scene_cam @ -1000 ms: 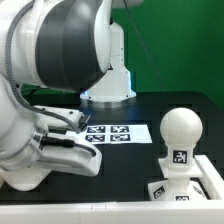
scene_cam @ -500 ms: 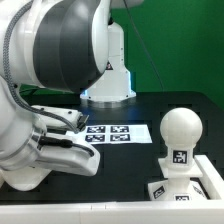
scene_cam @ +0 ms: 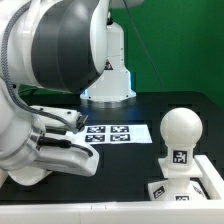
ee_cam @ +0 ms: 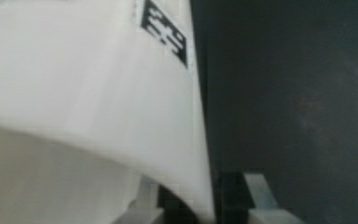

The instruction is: Assemble lamp

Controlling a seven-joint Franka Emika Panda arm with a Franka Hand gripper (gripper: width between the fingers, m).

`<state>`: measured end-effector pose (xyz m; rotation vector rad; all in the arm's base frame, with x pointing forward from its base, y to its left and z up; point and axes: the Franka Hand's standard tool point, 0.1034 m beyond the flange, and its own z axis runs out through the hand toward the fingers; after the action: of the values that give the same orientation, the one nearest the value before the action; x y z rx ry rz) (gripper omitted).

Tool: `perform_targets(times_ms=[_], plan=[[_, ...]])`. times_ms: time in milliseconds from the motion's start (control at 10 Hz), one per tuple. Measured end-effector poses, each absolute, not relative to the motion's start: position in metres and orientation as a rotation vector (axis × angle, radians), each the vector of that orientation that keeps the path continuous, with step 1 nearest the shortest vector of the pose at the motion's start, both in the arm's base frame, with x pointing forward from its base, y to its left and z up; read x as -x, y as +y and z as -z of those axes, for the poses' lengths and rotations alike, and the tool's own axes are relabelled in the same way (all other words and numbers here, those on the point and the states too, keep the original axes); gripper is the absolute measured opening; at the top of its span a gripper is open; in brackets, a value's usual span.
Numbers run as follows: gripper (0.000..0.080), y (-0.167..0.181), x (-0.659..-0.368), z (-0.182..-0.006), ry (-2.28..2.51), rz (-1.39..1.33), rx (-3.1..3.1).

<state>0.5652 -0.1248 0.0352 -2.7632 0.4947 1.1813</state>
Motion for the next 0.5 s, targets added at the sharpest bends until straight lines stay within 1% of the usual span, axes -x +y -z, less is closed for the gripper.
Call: perform_targets(times_ms=[500], plan=[[0.0039, -0.1248, -0.5647, -0.0359, 0.520, -1.185, 2.756]])
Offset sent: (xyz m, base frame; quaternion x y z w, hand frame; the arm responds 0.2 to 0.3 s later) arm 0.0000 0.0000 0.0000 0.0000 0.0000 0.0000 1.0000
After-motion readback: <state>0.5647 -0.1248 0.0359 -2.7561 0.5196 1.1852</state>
